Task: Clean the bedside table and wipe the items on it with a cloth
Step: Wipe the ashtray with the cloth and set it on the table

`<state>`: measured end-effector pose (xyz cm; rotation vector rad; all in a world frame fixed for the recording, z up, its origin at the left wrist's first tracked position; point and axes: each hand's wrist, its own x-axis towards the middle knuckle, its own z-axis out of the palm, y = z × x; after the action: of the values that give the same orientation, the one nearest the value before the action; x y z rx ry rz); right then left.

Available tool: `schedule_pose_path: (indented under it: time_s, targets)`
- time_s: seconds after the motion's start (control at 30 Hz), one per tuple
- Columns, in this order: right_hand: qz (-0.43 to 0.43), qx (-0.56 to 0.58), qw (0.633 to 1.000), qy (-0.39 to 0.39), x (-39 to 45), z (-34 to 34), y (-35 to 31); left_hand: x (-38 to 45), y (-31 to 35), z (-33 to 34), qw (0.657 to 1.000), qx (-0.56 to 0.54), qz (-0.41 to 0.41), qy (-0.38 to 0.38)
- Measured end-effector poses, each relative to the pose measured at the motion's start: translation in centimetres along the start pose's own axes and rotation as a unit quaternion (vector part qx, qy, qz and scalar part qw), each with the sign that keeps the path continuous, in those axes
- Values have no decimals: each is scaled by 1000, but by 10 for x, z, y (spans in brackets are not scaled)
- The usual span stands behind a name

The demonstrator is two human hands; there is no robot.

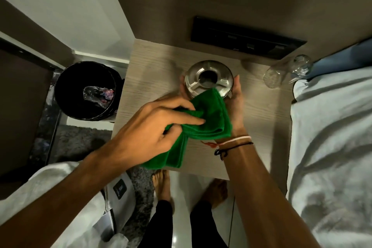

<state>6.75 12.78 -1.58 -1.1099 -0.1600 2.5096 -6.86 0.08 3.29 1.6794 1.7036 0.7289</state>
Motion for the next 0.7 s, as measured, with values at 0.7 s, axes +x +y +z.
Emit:
schedule_pose_path:
  time_s: [0.7]
  targets:
    - [-111,-242,942,204,130,54,44,-46,-86,-23,974,50,-177,134]
